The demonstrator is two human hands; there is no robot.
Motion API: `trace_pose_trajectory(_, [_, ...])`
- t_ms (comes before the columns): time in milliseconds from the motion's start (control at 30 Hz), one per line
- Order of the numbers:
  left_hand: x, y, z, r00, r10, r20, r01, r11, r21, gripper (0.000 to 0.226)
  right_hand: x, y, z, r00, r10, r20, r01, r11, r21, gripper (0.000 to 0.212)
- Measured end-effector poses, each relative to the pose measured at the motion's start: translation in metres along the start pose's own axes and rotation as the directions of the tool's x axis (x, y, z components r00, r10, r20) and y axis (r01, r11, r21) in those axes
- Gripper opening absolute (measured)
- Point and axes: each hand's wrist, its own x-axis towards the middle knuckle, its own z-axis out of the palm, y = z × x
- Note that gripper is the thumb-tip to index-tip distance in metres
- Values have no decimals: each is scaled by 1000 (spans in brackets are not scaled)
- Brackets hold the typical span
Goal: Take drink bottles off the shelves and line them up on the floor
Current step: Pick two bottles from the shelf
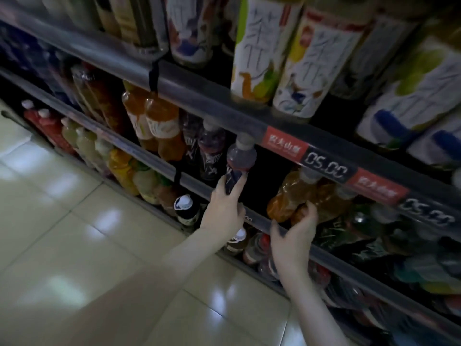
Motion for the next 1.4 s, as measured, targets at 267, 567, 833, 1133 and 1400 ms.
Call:
trace_pose_trajectory(267, [37, -24, 23, 987, 16, 161, -16, 1000, -3, 63, 14, 14, 49, 990, -18, -137, 1, 993, -118, 83])
trace_pose_trajectory(567, [5, 9, 57, 987, -28, 159, 41, 996, -80, 70, -3, 23, 19, 994, 10, -111, -20, 995, -95, 72])
trace_pose_trajectory(833, [-64, 102, 100, 927, 319, 198, -306, 947, -95, 56, -19, 68, -79, 989, 52, -141, -84, 970, -229, 52])
trace_pose_trajectory(1133, [-161, 260, 151, 876, 365, 316, -358, 930, -83, 58, -78, 143, -274, 983, 91, -159, -130, 958, -255, 51])
trace_pose_trajectory(1400, [-250, 451, 193, 860, 387, 333, -377, 921, -96, 55, -133, 209, -488, 958, 145, -246, -196, 960, -201, 45])
